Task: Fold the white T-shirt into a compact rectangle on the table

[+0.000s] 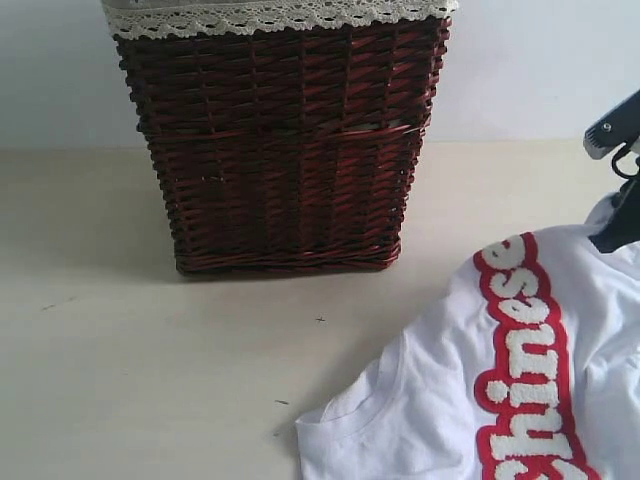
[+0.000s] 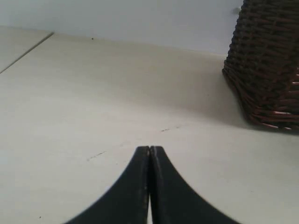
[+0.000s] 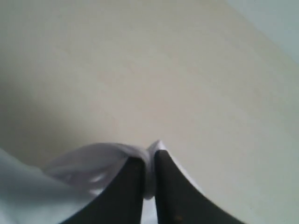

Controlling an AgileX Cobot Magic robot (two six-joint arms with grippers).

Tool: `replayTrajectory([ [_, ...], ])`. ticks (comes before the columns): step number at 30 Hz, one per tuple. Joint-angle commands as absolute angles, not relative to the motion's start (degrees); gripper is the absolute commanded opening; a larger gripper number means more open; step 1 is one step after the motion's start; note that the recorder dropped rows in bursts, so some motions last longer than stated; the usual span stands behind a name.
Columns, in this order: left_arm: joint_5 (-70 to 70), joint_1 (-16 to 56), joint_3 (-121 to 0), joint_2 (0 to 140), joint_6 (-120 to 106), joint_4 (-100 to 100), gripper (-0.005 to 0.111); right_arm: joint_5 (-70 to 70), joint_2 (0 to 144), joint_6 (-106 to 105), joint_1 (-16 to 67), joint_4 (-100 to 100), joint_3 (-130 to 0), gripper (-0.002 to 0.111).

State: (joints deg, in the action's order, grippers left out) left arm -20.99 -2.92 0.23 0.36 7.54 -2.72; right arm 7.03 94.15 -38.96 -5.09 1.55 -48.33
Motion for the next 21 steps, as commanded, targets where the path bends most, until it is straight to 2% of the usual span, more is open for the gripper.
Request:
replayTrajectory([
  [1,-20.24,-2.78,0.00,0.00,7.67,-2.72,0.000,8.68,94.80,-37.77,-5.44,1.43,-48.40,0.035],
  [3,-20.24,-2.78,0.00,0.00,7.67,-2.72,0.000,9.64,94.80,-37.77,-5.44,1.43,-48.40,0.046],
  [5,-20.24,-2.78,0.00,0.00,7.67,-2.72,0.000,9.64,93.77,-38.69,-5.44,1.13,-48.40,0.051],
  [11,-20.24,-2.78,0.00,0.00,7.67,-2.72,0.000,12.76,81.81,-41.36,-5.30,1.13,-48.40,0.051],
  [13,-20.24,-2.78,0.00,0.00,7.67,-2.72,0.000,21.01,77.62,-47.45,-5.30,1.13,-48.40,0.051],
  [18,-20.24,-2.78,0.00,0.00,7.67,-2.72,0.000,59.94,76.09,-64.48,-5.41,1.77,-47.50,0.048],
  [20,-20.24,-2.78,0.00,0.00,7.67,-2.72,0.000,67.69,77.41,-71.77,-5.41,4.40,-44.46,0.048],
  [21,-20.24,-2.78,0.00,0.00,7.67,-2.72,0.000,67.30,78.24,-75.43,-5.41,5.73,-42.44,0.048],
])
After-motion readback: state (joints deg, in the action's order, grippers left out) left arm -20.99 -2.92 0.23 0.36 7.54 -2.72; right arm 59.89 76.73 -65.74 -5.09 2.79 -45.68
